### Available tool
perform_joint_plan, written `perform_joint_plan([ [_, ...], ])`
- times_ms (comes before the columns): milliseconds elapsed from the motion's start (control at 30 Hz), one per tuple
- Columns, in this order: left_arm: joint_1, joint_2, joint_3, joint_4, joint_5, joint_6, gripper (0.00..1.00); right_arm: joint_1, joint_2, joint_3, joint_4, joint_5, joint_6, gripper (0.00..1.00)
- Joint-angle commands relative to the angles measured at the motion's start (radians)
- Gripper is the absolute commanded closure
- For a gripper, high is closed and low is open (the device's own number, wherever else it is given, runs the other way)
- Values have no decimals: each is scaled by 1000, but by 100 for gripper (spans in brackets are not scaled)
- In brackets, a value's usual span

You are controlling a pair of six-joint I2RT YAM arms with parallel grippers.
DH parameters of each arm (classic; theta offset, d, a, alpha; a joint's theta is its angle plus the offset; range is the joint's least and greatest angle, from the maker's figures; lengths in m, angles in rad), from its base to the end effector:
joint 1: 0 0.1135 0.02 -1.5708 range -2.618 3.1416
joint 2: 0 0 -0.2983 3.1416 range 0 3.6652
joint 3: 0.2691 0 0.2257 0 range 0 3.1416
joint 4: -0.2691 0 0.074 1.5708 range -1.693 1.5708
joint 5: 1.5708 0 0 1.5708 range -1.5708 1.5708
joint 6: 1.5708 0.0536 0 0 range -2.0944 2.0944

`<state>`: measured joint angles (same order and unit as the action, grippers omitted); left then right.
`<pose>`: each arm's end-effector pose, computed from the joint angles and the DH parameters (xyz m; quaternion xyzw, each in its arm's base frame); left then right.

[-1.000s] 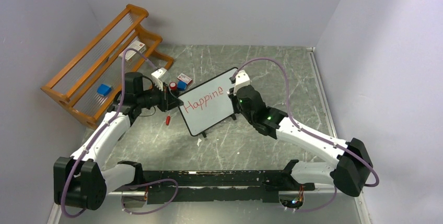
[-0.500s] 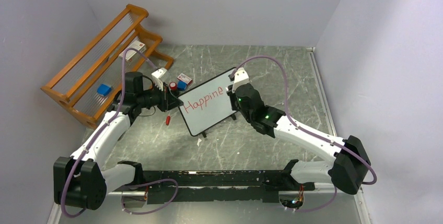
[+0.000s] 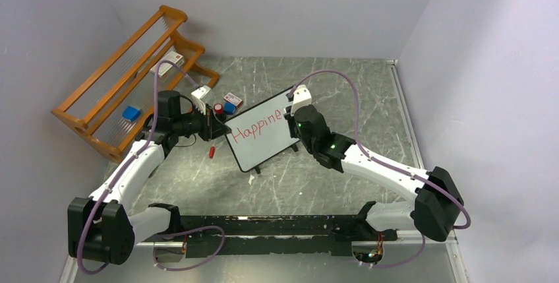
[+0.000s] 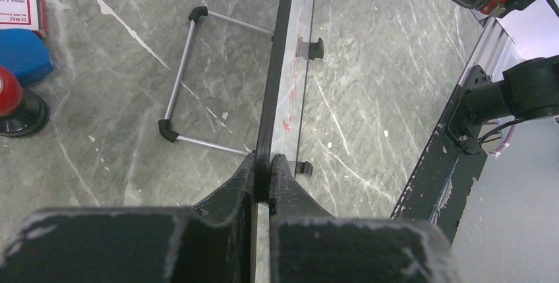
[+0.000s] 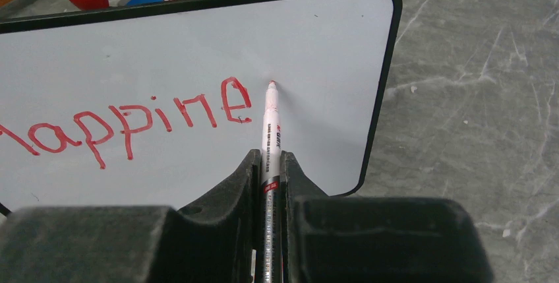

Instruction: Write a sentence on the whiteboard

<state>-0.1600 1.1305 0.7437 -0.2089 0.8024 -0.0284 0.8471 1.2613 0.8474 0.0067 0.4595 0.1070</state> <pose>0.2003 -0.0714 0.2944 0.2360 0.7995 -0.3841 0.3969 0.1930 0.1825 0.3167 -0.1775 0.8037 0.0767 0.5627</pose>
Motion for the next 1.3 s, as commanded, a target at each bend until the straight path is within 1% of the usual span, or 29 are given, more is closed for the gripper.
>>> perform_joint_plan([
  [0, 0, 26, -10, -98, -97, 114, 95, -6, 17, 16, 42, 22, -8, 100],
  [367, 0, 28, -9, -98, -81, 120, 95, -9, 40, 22, 47, 17, -11, 100],
  [967, 0, 27, -7, -99, -78, 122, 95, -7, 36, 19, 61, -43, -12, 100],
  [1267, 1, 27, -7, -99, -80, 122, 95, -7, 38, 16, 42, -62, -13, 100],
])
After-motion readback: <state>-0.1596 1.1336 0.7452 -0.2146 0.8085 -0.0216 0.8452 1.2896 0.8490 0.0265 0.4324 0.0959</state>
